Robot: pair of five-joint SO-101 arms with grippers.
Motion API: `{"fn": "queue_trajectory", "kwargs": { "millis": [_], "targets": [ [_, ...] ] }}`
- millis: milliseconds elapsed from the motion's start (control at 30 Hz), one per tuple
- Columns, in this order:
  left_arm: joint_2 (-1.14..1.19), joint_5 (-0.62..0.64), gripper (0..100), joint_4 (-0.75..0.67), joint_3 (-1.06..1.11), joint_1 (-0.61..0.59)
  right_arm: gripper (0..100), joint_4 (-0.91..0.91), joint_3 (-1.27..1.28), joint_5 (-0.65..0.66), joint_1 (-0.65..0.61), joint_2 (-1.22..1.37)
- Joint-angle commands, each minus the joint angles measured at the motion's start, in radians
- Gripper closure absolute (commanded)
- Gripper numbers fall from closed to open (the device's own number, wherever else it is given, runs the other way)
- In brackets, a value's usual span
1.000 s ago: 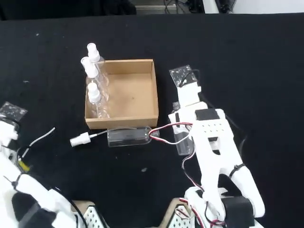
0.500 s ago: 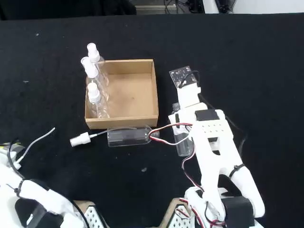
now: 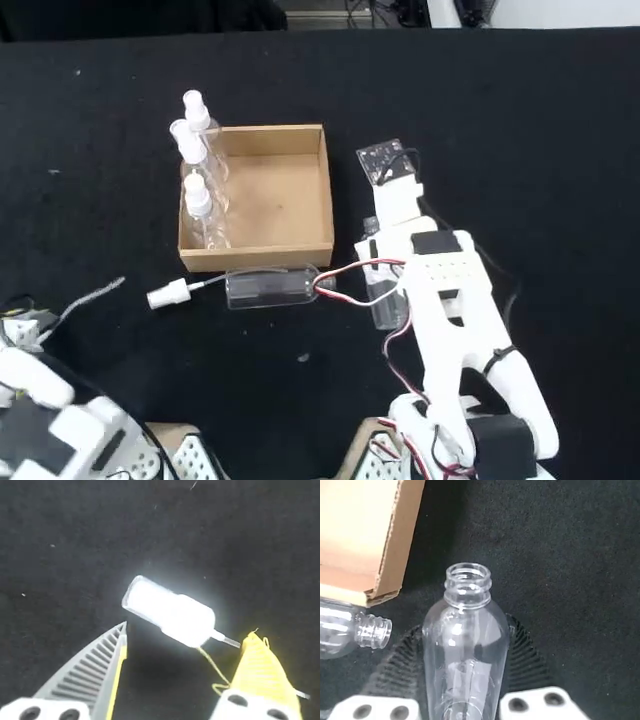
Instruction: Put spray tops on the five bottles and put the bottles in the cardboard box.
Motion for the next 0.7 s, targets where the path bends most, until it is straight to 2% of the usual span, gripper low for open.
{"fn": "queue_trajectory", "kwargs": {
  "millis": [0, 167, 333, 400, 500, 533, 567, 667],
  "targets": [
    [0.106, 0.014, 76, 0.031, -0.131, -0.015, 98.7, -0.025, -0.002, 0.002, -0.014, -0.05],
    [0.215, 0.081, 76, 0.031, -0.234, -0.015, 98.7, -0.025, -0.002, 0.002, -0.014, -0.05],
    [0.255, 0.084, 76, 0.032, -0.275, -0.016, 98.7, -0.025, -0.002, 0.002, -0.014, -0.05],
    [0.249, 0.084, 81, 0.032, -0.274, -0.018, 98.7, -0.025, -0.002, 0.002, -0.014, -0.05],
    [0.244, 0.084, 96, 0.034, -0.269, -0.016, 98.7, -0.025, -0.002, 0.002, -0.014, -0.05],
    [0.244, 0.084, 98, 0.038, -0.269, -0.016, 98.7, -0.025, -0.002, 0.002, -0.014, -0.05],
    [0.244, 0.084, 95, 0.068, -0.278, -0.016, 98.7, -0.025, -0.002, 0.002, -0.014, -0.05],
    [0.244, 0.078, 96, 0.198, -0.337, -0.012, 98.7, -0.025, -0.002, 0.002, -0.014, -0.05]
  ]
}}
